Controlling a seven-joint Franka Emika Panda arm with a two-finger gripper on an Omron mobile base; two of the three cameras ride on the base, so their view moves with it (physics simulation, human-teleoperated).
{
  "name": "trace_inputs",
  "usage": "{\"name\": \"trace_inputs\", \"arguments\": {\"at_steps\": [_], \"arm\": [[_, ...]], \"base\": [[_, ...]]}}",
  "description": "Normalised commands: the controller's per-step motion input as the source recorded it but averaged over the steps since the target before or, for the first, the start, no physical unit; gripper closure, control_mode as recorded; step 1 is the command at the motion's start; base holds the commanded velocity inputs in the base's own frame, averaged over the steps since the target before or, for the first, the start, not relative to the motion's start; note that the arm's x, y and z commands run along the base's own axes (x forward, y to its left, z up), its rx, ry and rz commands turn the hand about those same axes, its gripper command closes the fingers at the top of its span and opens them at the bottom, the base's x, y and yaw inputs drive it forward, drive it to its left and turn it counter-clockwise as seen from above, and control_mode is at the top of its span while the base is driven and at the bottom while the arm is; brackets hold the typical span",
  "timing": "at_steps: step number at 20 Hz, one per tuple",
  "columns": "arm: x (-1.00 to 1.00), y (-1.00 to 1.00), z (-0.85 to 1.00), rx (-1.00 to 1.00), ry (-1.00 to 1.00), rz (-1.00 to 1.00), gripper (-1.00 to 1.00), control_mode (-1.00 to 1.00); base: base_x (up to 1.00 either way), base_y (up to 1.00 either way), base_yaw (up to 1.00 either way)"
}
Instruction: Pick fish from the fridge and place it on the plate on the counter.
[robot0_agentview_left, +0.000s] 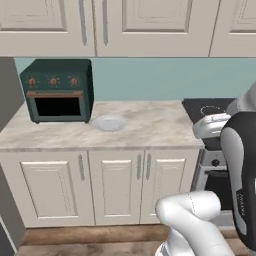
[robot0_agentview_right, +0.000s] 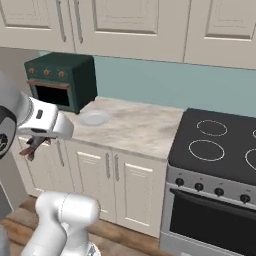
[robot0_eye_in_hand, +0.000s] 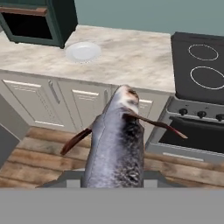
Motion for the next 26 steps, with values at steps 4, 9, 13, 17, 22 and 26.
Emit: {"name": "trace_inputs", "arguments": {"at_steps": [4, 9, 13, 17, 22, 26], "arm": [[0.0, 0.0, 0.0, 0.0, 0.0, 0.0, 1.0, 1.0], [0.0, 0.0, 0.0, 0.0, 0.0, 0.0, 1.0, 1.0], [0.0, 0.0, 0.0, 0.0, 0.0, 0.0, 1.0, 1.0], [0.0, 0.0, 0.0, 0.0, 0.0, 0.0, 1.0, 1.0], [0.0, 0.0, 0.0, 0.0, 0.0, 0.0, 1.0, 1.0], [0.0, 0.0, 0.0, 0.0, 0.0, 0.0, 1.0, 1.0]], "base": [[0.77, 0.0, 0.0], [0.72, 0.2, 0.0], [0.37, 0.49, 0.0], [0.15, 0.69, 0.0], [0.23, 0.54, -0.03], [0.23, 0.19, -0.13]]}}
